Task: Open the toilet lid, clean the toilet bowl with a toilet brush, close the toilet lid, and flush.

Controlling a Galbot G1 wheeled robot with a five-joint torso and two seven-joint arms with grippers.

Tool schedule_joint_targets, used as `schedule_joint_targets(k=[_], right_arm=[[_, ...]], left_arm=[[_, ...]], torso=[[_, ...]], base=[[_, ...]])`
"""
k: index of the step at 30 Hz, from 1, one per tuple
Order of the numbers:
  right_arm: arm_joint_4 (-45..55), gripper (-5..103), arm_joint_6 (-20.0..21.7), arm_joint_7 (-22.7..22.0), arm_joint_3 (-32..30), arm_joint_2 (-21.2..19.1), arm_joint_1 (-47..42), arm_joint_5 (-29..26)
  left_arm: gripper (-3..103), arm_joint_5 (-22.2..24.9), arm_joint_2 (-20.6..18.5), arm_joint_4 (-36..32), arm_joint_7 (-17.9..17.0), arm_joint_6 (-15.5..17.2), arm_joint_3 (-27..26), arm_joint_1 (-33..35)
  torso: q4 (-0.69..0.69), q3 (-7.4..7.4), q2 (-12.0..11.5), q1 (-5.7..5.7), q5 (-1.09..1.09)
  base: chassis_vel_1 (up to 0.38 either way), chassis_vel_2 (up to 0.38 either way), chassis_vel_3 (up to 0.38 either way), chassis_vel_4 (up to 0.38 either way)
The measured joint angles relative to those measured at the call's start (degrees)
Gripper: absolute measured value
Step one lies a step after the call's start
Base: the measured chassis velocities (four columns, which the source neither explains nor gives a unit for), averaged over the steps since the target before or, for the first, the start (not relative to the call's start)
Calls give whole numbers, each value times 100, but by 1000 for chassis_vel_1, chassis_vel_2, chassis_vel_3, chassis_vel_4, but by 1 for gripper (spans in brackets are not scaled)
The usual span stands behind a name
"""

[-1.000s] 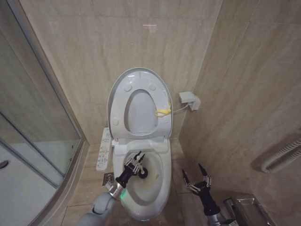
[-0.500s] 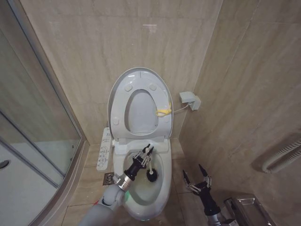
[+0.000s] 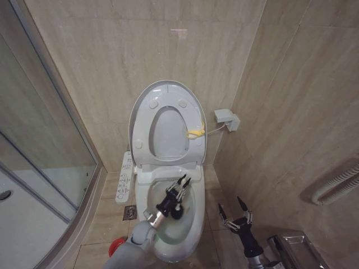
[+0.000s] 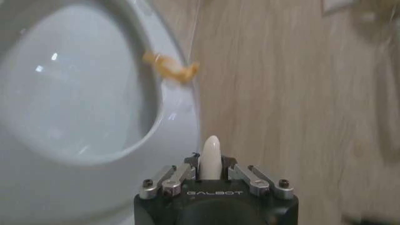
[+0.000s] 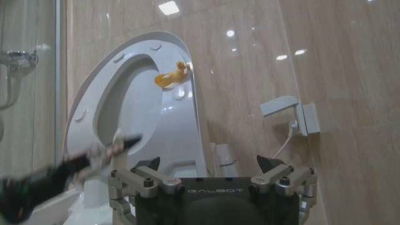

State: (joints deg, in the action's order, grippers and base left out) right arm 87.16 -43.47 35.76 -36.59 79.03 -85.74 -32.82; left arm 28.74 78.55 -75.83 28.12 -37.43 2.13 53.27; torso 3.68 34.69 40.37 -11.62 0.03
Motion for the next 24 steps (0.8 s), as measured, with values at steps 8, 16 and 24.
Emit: schedule_joint_targets(k=[8,16,24], right_arm=[[-82,100,-31,19,-12,2,9,-22],[-140,100,-57,44,1,19,31,-27],[-142,100,-58,51,8,28,13,-8]], left_arm=[[23,-81,-94,476,51,-131,-115,38],[23,-52,-60,267,-9,-138,-87,-65],[23,-113,74,1027,-1,-298,-42,-378]], torso=[[-2,0,0,-1,-6],[0,0,0,-1,-8],[-3,0,-1,-1,-2]], base=[[0,0,0,0],[0,0,0,0],[0,0,0,0]])
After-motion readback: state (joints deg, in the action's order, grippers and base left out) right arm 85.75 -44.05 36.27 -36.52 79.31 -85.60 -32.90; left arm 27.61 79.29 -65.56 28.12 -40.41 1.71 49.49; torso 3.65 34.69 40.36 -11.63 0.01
